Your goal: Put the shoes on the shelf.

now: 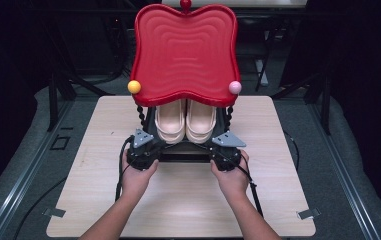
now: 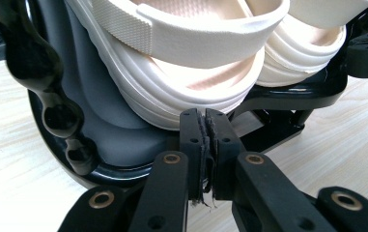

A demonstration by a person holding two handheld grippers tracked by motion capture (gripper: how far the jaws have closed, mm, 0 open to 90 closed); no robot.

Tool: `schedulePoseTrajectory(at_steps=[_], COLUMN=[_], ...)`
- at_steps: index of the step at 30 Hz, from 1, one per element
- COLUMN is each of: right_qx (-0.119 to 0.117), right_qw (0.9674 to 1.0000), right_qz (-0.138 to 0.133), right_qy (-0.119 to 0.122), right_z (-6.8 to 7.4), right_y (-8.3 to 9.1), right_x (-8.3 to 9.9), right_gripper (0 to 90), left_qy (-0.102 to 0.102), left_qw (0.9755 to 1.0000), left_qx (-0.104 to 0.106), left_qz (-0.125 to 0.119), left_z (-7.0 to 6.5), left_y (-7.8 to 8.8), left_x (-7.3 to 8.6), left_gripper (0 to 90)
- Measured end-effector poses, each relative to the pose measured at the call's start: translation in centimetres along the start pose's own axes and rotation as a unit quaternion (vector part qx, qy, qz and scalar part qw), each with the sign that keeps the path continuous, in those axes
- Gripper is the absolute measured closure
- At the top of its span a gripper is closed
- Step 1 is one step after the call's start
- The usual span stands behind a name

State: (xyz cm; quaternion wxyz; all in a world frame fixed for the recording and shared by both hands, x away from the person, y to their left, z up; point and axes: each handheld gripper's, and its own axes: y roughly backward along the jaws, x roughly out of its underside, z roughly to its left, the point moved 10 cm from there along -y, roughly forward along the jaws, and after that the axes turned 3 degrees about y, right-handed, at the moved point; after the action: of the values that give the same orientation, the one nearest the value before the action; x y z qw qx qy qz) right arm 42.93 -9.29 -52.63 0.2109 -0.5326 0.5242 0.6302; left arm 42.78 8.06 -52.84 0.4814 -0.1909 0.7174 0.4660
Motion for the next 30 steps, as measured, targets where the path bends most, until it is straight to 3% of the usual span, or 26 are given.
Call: schedulePoseTrajectory(at_steps=[7, 12, 18, 20, 21, 30], right_qx=[-0.004, -0.001, -0.002, -0.006, -0.002, -0.005], right_qw=[0.9999, 1.0, 1.0, 0.9999, 1.0, 1.0], right_qz=[0.01, -0.007, -0.005, 0.007, -0.004, -0.006], right_qy=[-0.003, -0.007, -0.008, -0.006, -0.005, -0.001], right_z=[-0.3, -0.4, -0.6, -0.6, -0.7, -0.8], right_y=[0.4, 0.7, 0.9, 1.2, 1.1, 2.1], right_x=[0.3, 0.1, 0.3, 0.5, 0.4, 0.4], right_gripper=[79.8, 77.5, 76.8, 76.4, 76.3, 74.4], left_qy=[0.0, 0.003, 0.001, 0.002, 0.0, 0.0], left_qw=[1.0, 0.9999, 0.9999, 0.9999, 0.9999, 0.9998], left_qx=[-0.002, -0.005, -0.007, -0.007, -0.007, -0.008], left_qz=[-0.005, -0.014, -0.015, -0.015, -0.015, -0.02], left_z=[0.3, 0.5, 0.6, 0.7, 0.8, 1.2], left_y=[0.6, 1.1, 1.5, 1.8, 1.9, 3.1], left_x=[-0.1, -0.3, 0.0, 0.0, 0.0, -0.1], left_gripper=[84.6, 82.5, 80.5, 80.1, 79.9, 75.9])
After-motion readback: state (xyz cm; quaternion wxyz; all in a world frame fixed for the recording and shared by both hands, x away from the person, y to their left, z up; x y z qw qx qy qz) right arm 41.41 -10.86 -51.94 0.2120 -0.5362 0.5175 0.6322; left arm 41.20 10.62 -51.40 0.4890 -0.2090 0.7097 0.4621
